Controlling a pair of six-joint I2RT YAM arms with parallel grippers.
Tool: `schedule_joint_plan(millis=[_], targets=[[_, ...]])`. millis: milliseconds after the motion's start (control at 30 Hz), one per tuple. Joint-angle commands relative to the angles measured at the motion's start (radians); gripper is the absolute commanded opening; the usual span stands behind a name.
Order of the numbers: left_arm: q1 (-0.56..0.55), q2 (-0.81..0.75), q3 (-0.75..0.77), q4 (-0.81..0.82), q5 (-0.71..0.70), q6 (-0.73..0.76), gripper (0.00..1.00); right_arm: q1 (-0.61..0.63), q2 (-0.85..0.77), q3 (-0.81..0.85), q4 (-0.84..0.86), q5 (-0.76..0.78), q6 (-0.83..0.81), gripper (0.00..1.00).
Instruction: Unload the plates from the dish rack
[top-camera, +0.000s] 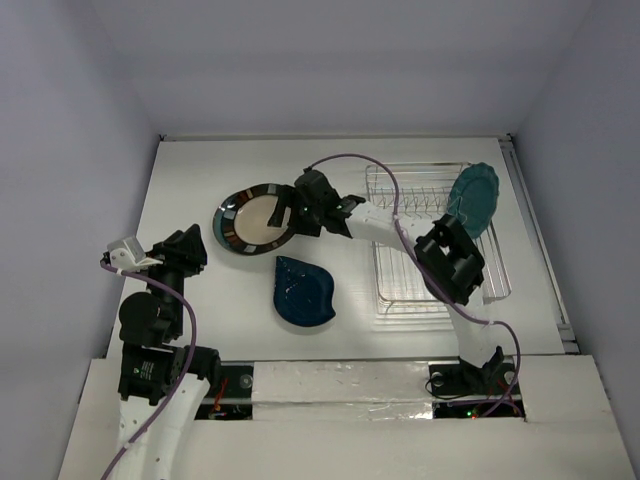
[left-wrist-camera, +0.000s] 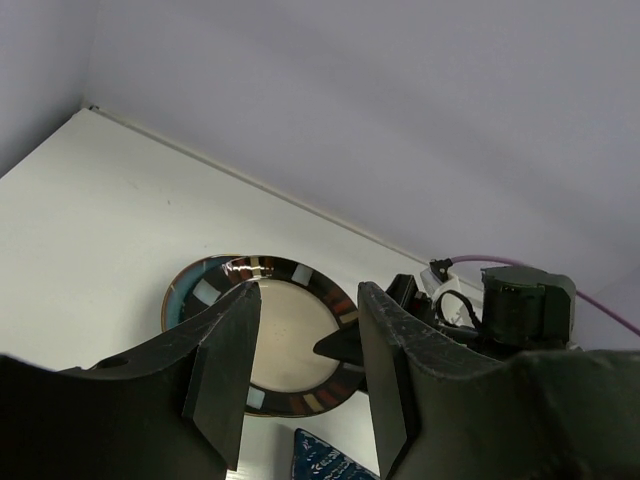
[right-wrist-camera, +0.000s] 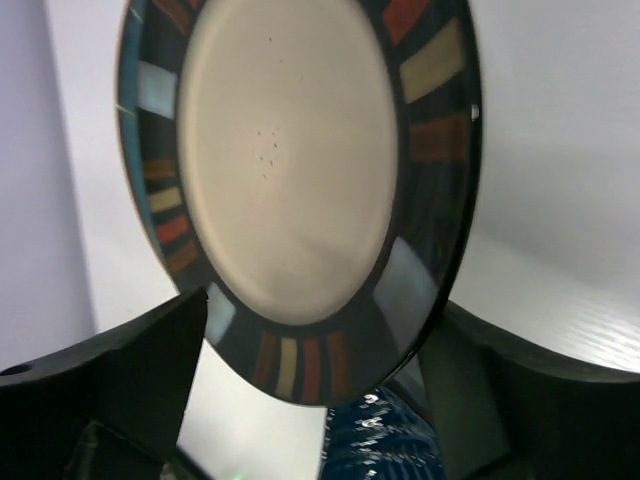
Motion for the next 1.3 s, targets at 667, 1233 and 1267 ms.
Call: schedule_joint_plan(millis=[667, 1233, 1267], targets=[[0.002, -0.015, -0.017, 0.051, 0.004, -0.003, 0.26, -0.391, -0.858, -0.383, -0.446, 0.753, -0.385, 0.05], [0.012, -0.052, -0.007, 0.037, 0.004, 0.003, 0.27, -0.807, -0.761, -0.398, -0.432, 0.611, -0.624, 0.69], [0.012, -0.055, -0.009, 0.039, 0.004, 0.003, 0.27, -0.807, -0.736, -0.398, -0.421, 0.604, -0.638, 0.68]])
